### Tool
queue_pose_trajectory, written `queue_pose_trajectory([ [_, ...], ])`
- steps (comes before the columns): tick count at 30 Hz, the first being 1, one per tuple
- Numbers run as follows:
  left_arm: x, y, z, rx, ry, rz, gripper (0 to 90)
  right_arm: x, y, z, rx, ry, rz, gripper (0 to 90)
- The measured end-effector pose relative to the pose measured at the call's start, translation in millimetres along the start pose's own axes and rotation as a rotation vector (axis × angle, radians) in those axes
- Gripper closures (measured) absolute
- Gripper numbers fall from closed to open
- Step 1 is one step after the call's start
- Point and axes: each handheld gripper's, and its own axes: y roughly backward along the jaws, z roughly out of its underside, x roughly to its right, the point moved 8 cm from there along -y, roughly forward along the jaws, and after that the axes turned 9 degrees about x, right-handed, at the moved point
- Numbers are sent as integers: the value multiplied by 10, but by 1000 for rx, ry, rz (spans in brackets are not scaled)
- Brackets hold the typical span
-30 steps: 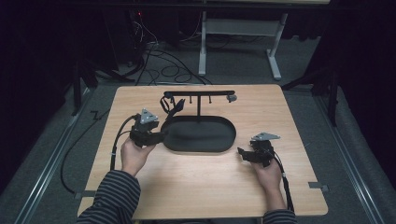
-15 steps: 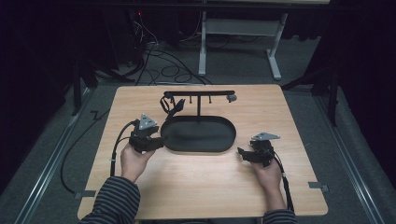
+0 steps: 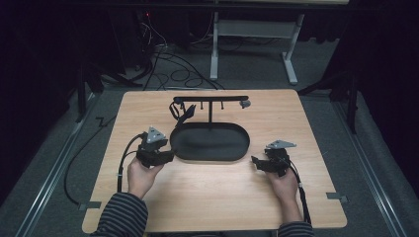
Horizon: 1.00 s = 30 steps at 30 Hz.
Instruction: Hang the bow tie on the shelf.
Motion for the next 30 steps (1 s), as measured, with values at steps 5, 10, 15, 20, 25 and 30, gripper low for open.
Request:
queue_pose_trajectory([
  [5,5,27,47,2,9,-1,480,-1,-1,0,0,2,1,344],
  [10,-4,24,118,-19,10,-2,480,0,-1,0,0,1,1,344],
  [15,-4,34,172,-19,20,-3,479,0,-1,0,0,1,1,344],
  [20,-17,41,239,-26,38,-3,479,0,-1,0,0,0,1,344],
  [25,3,36,321,-35,43,-1,479,0,-1,0,0,2,1,344],
  [30,0,29,384,-45,60,3,478,-1,-1,0,0,1,1,344],
])
